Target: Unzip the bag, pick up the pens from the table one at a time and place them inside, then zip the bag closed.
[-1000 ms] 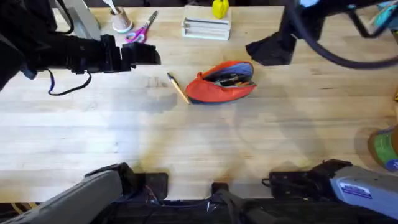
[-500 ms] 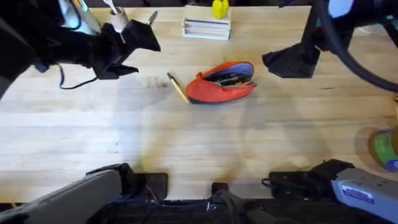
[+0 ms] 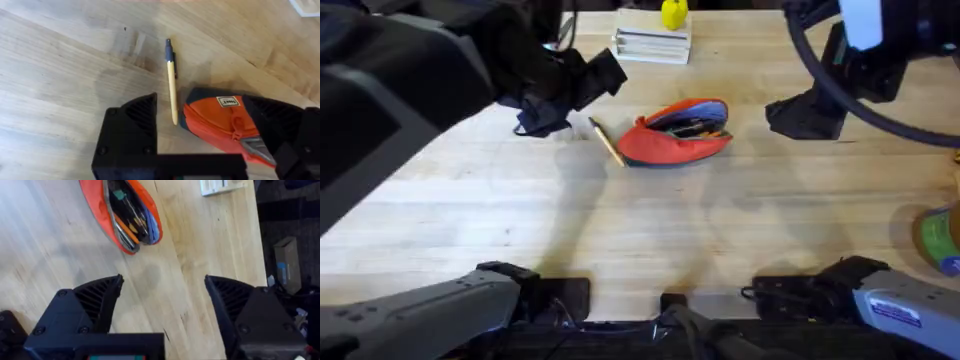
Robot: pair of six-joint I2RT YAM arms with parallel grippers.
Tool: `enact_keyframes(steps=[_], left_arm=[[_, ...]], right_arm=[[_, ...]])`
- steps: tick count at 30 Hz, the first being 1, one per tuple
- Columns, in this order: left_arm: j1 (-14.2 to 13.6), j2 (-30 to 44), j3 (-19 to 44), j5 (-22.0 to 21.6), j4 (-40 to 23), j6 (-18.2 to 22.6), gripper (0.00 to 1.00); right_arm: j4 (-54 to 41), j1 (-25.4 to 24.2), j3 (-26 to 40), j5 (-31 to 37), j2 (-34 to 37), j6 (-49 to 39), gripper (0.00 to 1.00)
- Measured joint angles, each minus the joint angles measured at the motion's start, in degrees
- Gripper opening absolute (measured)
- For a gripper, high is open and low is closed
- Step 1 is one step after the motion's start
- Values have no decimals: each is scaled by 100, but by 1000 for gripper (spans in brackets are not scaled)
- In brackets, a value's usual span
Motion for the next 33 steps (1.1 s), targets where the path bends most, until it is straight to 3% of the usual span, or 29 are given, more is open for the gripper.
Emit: enact_keyframes(steps=[5, 10, 15, 18, 20, 26, 33], left_arm=[[-317, 627, 0, -315, 13, -583, 995], [-346, 1314, 0, -415, 46, -1029, 995], [-346, 1826, 62, -528, 38, -1201, 965], [-346, 1896, 125, -573, -8, -1247, 863], [-344, 1927, 144, -615, -63, -1256, 736], [-339, 1960, 149, -655, -64, -1284, 81], [-324, 1960, 240, -496, -187, -1282, 50]], right_arm=[[2, 0, 0, 102, 0, 0, 997], [19, 0, 0, 147, 0, -5, 997], [22, 0, 0, 172, 0, -108, 997], [68, 0, 0, 185, 0, -167, 997], [103, 0, 0, 185, 0, -190, 997], [124, 0, 0, 187, 0, -244, 997], [127, 0, 0, 187, -2, -263, 996]])
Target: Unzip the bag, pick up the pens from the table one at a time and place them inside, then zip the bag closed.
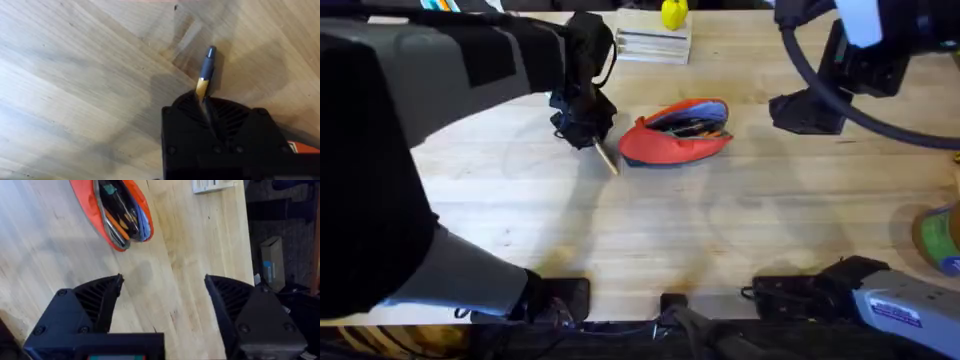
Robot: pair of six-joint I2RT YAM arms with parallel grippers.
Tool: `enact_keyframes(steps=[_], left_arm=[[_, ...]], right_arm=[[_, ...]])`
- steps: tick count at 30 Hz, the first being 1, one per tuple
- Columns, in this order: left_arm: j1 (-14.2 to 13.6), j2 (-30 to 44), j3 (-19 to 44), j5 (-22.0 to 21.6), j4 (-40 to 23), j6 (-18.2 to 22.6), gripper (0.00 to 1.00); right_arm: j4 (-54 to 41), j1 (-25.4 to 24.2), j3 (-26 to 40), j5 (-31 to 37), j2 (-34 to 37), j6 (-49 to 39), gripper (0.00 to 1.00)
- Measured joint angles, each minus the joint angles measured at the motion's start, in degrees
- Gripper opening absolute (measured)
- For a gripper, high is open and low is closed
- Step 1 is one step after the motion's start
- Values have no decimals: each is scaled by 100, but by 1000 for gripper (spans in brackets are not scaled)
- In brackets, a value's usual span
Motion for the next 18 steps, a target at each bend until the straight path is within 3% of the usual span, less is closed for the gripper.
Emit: enact_keyframes(steps=[5, 11, 15, 18], left_arm=[[-2, -72, 296, 107, -134, 185, 47], [0, -783, 827, 133, 238, 867, 42], [0, -1234, 976, 560, 1116, 1693, 41], [-1, -1369, 984, 1320, 1844, 2545, 40]], right_arm=[[1, 0, 0, 0, -112, 0, 995], [-34, 0, 0, 42, -380, -1, 995], [-52, 0, 0, 258, -484, -1, 995], [-62, 0, 0, 336, -600, -1, 996]])
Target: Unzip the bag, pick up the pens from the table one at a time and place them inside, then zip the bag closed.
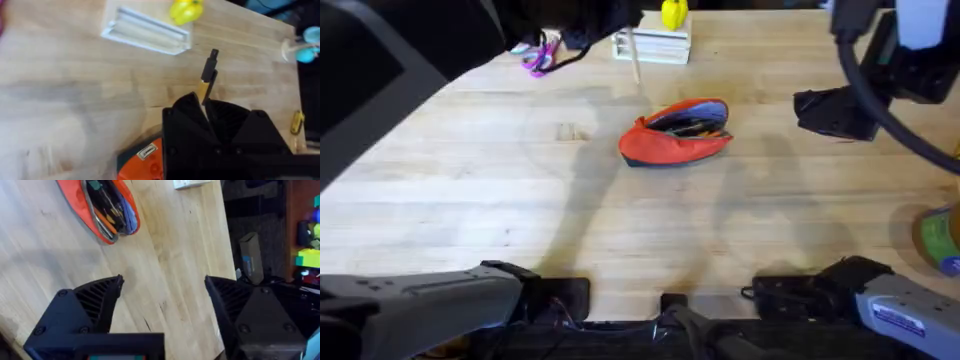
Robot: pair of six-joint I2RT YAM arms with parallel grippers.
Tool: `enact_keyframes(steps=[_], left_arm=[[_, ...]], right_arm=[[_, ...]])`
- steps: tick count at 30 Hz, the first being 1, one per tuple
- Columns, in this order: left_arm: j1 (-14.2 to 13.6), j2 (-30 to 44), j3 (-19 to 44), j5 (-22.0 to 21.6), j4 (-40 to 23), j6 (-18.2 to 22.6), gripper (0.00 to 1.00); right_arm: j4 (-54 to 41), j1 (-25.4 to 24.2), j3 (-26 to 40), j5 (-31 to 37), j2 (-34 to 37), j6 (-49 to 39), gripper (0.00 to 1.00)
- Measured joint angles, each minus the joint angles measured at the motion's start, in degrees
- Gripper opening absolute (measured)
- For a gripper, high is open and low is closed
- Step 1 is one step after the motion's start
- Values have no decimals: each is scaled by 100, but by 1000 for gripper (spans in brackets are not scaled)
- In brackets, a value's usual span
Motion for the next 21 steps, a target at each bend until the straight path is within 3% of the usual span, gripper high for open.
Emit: enact_keyframes(steps=[5, 12, 17, 21], left_arm=[[-36, -6, 0, 1474, 716, 1558, 41], [-346, 230, 0, 2732, 660, 3635, 41], [-749, 620, 0, 3289, 660, 4941, 40], [-1054, 991, 0, 3451, 660, 5659, 42]], right_arm=[[-45, 0, 0, 29, -283, 7, 997], [-63, 0, 0, 31, -599, 9, 997], [-70, 0, 0, 31, -782, 8, 997], [-72, 0, 0, 31, -828, 9, 997]])
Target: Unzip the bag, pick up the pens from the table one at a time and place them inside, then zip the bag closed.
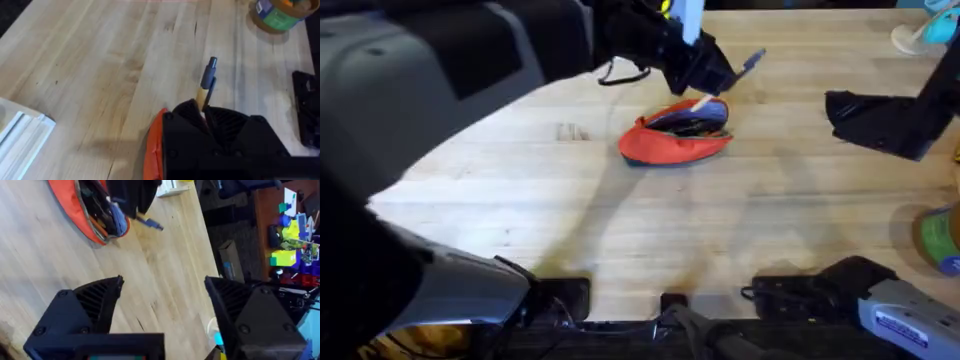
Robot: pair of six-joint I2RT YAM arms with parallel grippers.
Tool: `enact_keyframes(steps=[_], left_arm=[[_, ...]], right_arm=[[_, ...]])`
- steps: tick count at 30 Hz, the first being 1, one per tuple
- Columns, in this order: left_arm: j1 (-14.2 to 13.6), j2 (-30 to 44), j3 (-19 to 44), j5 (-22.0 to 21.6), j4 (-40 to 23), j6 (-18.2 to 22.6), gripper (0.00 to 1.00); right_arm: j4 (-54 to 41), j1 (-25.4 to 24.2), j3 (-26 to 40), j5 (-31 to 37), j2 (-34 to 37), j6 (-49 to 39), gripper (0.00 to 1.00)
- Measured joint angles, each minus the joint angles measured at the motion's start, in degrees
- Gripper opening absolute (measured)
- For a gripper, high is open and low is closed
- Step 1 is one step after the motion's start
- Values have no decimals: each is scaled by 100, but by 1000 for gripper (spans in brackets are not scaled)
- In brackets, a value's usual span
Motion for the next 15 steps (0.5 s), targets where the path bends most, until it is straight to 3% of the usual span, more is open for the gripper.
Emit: enact_keyframes(steps=[4, 8, 15], left_arm=[[-161, 341, 0, -74, -114, 471, 42], [-163, 524, 0, -549, -482, 690, 42], [-138, 600, 0, -1414, -1768, 1365, 42]], right_arm=[[0, 0, 0, 0, 0, 0, 997], [0, 0, 0, 0, 0, -1, 997], [0, 0, 0, 0, 0, -1, 997]])
